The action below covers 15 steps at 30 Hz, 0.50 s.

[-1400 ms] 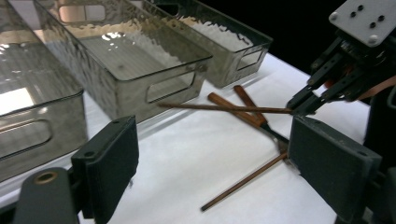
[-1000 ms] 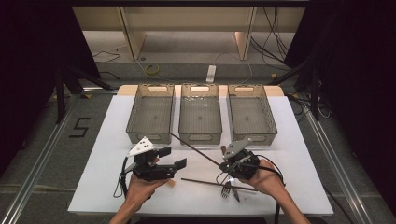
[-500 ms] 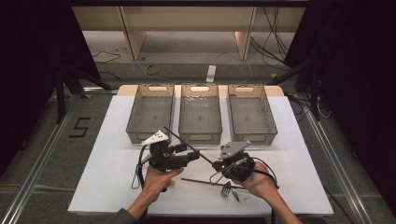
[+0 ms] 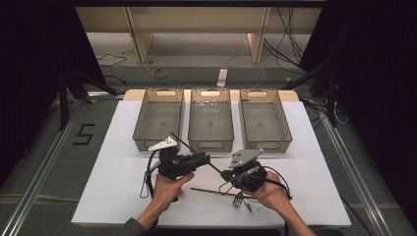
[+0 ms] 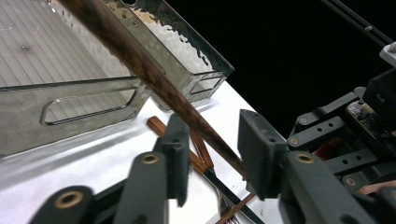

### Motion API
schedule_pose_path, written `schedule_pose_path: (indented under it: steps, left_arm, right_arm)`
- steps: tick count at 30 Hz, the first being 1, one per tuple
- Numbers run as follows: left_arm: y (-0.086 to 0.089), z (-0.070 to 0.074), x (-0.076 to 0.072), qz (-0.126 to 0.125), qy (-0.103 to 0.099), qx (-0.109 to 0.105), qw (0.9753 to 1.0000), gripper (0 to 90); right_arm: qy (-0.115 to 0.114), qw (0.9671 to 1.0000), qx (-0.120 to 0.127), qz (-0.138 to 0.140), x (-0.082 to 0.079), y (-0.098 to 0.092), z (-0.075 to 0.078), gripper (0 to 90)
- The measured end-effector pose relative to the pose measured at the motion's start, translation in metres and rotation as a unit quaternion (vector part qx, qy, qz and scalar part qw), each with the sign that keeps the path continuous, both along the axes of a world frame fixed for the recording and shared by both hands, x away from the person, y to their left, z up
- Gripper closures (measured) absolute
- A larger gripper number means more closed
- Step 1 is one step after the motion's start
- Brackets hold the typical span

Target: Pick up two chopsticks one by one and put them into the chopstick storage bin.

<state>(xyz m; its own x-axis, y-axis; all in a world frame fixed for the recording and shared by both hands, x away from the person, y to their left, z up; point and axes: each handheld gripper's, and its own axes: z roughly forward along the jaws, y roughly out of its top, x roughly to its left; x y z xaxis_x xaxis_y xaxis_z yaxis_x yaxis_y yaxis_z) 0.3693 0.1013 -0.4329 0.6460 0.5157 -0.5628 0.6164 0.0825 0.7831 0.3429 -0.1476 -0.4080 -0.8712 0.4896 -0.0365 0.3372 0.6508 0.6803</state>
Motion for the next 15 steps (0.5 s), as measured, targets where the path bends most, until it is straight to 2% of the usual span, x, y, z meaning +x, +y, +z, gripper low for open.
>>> schedule_pose_path:
  steps: [5, 6, 7, 8, 11, 12, 13, 14, 15]
  left_arm:
    - [0.0005, 0.0004, -0.0003, -0.004, 0.000, -0.006, 1.0000, 71.9]
    - [0.0010, 0.0006, -0.0002, -0.008, 0.004, -0.015, 0.9998, 73.0]
    - [0.0010, 0.0006, -0.0002, -0.008, 0.004, -0.015, 0.9998, 73.9]
    - [0.0016, 0.0012, -0.0001, -0.012, 0.008, -0.027, 0.9995, 75.3]
    - [0.0021, 0.0022, -0.0003, -0.017, 0.009, -0.034, 0.9992, 78.4]
    - [0.0026, 0.0035, -0.0005, -0.024, 0.011, -0.045, 0.9986, 79.6]
    - [0.0026, 0.0035, -0.0005, -0.024, 0.011, -0.045, 0.9986, 80.9]
    - [0.0035, 0.0041, 0.0000, -0.033, 0.018, -0.060, 0.9975, 82.2]
    - [0.0035, 0.0041, 0.0000, -0.033, 0.018, -0.060, 0.9975, 82.8]
  right_arm:
    - [0.001, 1.0000, 0.002, 0.002, -0.0003, -0.0003, -0.0003, 85.3]
    - [0.001, 1.0000, 0.003, 0.002, -0.0005, -0.0004, -0.0002, 85.3]
    - [0.001, 1.0000, 0.003, 0.002, -0.0005, -0.0004, -0.0002, 85.3]
    - [0.002, 1.0000, 0.004, 0.003, -0.0006, -0.0006, -0.0001, 85.3]
    - [0.001, 1.0000, 0.007, 0.005, -0.0007, -0.0008, -0.0004, 85.3]
    - [0.000, 0.9999, 0.010, 0.006, -0.0009, -0.0007, -0.0009, 85.2]
    - [0.000, 0.9999, 0.010, 0.006, -0.0009, -0.0007, -0.0009, 85.2]
    - [-0.001, 0.9999, 0.015, 0.007, -0.0013, -0.0011, -0.0011, 84.9]
    - [-0.001, 0.9998, 0.016, 0.008, -0.0012, -0.0014, -0.0008, 84.6]
